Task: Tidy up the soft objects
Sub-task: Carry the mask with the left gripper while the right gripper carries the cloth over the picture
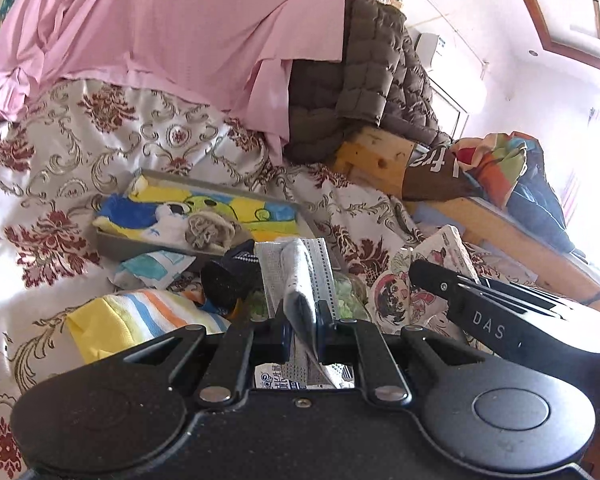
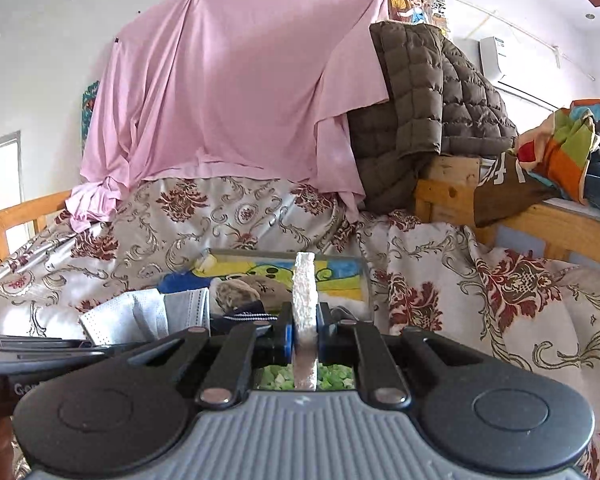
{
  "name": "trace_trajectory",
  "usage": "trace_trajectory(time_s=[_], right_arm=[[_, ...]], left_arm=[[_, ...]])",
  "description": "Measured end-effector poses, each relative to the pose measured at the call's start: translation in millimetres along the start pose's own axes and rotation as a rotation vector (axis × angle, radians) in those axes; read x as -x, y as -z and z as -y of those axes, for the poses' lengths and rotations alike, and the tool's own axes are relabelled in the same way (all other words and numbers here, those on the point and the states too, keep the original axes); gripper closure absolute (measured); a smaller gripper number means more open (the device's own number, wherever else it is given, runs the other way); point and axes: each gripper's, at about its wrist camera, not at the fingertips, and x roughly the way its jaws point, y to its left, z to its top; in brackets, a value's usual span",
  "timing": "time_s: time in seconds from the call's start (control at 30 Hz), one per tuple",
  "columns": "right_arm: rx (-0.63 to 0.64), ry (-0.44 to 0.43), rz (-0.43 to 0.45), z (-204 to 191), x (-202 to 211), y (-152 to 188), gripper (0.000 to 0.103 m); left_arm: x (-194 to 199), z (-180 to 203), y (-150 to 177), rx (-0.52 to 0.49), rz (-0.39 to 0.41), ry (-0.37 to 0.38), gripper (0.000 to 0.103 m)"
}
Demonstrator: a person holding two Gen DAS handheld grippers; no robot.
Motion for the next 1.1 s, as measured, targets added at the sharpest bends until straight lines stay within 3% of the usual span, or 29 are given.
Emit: trace_trajectory(time_s=[0.47, 0.57, 0.7, 0.93, 1.1], right_arm=[[-0.062, -0.061, 0.019, 0, 5, -9, 0.091], [-0.074, -0.078, 0.036, 2, -1, -14, 0.091], [-0.082, -0.125, 0.041, 1, -23, -25, 0.091], [-0.096, -0.22, 0.071, 3, -84, -47, 0.091], [-0.221, -0.275, 0.013, 18, -147, -57, 0.091]], left_arm=[[4, -5, -8, -0.016, 0.099, -0.074, 0.091], [5, -7, -10, -0.022, 0.127, -0.117, 0.091], [5, -8, -15, -0.054, 0.167, -0.166, 0.091], [-17, -22, -39, -0.059, 0.197, -0.186, 0.091], [-47, -42, -70, -0.046, 0.184, -0.202, 0.09]])
